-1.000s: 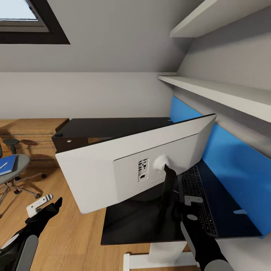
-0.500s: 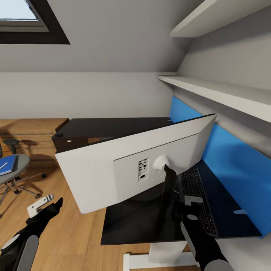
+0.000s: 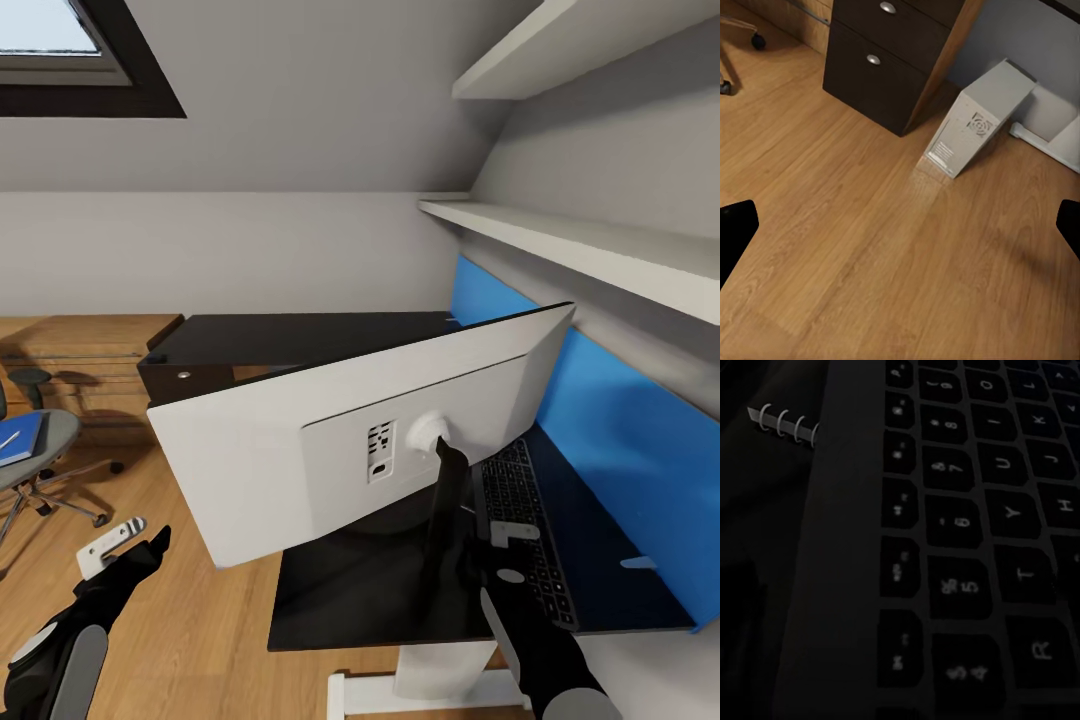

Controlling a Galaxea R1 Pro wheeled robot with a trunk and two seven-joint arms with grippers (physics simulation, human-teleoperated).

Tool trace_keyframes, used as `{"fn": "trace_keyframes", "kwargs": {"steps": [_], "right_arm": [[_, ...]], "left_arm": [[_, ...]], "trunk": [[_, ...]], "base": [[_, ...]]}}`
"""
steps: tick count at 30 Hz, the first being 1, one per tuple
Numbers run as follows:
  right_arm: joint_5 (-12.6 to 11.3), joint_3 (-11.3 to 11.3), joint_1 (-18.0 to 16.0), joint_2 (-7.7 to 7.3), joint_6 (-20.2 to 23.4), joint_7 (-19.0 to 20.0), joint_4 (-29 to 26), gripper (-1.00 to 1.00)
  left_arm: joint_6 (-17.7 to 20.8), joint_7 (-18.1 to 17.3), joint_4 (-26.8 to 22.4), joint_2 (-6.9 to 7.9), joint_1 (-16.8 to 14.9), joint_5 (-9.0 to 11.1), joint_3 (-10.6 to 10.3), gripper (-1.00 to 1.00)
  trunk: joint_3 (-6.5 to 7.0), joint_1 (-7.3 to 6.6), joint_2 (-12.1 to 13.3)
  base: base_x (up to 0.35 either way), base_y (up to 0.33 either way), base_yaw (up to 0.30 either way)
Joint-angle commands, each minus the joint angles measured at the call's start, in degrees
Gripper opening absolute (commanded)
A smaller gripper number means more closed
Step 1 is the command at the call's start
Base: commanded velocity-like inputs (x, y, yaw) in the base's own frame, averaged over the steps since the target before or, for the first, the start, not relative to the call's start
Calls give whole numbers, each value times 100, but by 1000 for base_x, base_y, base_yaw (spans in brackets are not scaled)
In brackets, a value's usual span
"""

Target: In the bedroom, organize the workspace by keeping the computer under the desk, ensuring the monitor is on the desk, placing the keyboard on the desk next to the monitor, placing the mouse on the desk next to the keyboard, moving the folder from the swivel chair onto the desk next to the mouse, stacking the notebook on top of the folder with the pen on top of the notebook, and positioning the swivel chair next to the desk.

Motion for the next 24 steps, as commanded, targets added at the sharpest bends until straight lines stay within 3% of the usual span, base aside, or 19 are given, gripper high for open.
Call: {"fn": "trace_keyframes", "kwargs": {"steps": [1, 8, 15, 24], "right_arm": [[-12, -13, -5, 3, 44, -2, 387, 100], [-12, -14, -10, 1, 49, -1, 472, 100], [-12, -14, -10, 1, 47, -1, 475, 100], [-12, -14, -10, 1, 46, -1, 475, 100]], "left_arm": [[25, 43, -9, 1, -4, 60, -3, 100], [24, 43, -2, 1, -1, 60, -3, 100], [24, 43, 0, 1, -2, 51, -4, 100], [24, 43, 0, 1, -3, 51, -5, 100]], "trunk": [[-7, 1, -3], [-7, 1, -3], [-7, 1, -3], [-7, 1, -3]], "base": [[0, 0, 0], [-5, 0, 0], [-201, 0, 0], [-45, -2, 0]]}}
